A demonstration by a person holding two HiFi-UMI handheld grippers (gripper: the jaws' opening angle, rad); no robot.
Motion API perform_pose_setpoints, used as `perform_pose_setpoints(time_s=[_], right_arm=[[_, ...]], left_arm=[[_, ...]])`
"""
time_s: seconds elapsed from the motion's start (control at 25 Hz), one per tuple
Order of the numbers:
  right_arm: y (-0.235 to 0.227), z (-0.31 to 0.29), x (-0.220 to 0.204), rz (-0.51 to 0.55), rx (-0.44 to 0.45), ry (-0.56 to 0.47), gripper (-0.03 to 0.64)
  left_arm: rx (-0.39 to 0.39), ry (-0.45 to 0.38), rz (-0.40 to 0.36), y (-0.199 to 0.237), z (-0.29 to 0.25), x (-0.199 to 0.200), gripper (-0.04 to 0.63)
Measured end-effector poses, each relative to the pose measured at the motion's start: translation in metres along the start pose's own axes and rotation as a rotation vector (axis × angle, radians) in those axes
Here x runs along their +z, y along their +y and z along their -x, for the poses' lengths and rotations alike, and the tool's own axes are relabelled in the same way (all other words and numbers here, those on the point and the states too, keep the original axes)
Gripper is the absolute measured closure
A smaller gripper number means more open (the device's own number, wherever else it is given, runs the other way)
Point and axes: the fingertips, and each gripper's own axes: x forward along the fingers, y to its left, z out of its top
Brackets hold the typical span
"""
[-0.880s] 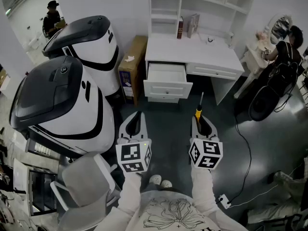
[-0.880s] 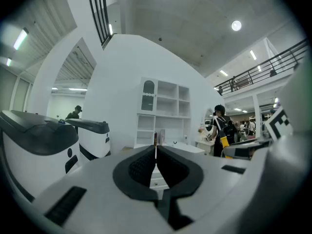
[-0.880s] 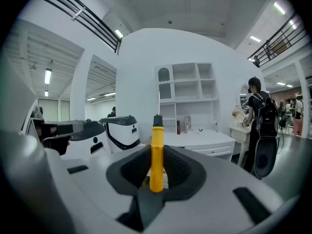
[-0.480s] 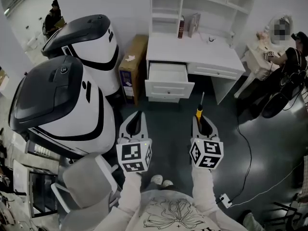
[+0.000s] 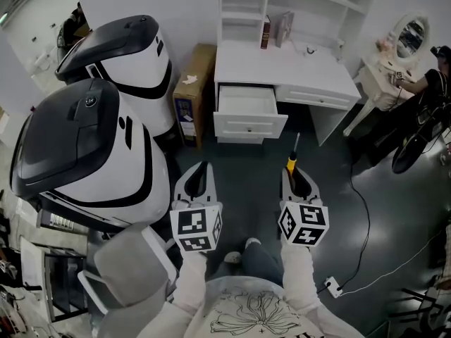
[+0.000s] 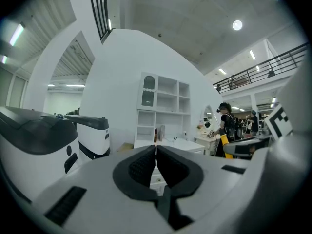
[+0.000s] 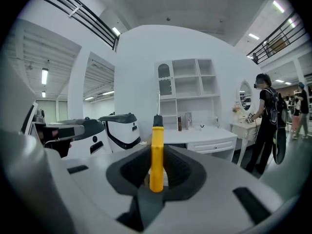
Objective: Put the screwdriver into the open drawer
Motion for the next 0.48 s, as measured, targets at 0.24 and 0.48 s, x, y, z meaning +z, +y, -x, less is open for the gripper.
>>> perform_pose_setpoints(time_s=[0.24, 0.48], right_arm=[[-0.002, -0.02, 0.001, 0.001, 0.005, 0.019, 0.545], [-0.013, -0.057, 0.008, -0.005, 0.018, 0.024, 0.545]], left_arm=[[0.007, 0.02, 0.013, 0.009, -0.017, -0.004, 0.586], [0.033, 0.021, 0.017, 0.016, -0.049, -0.003, 0.586]])
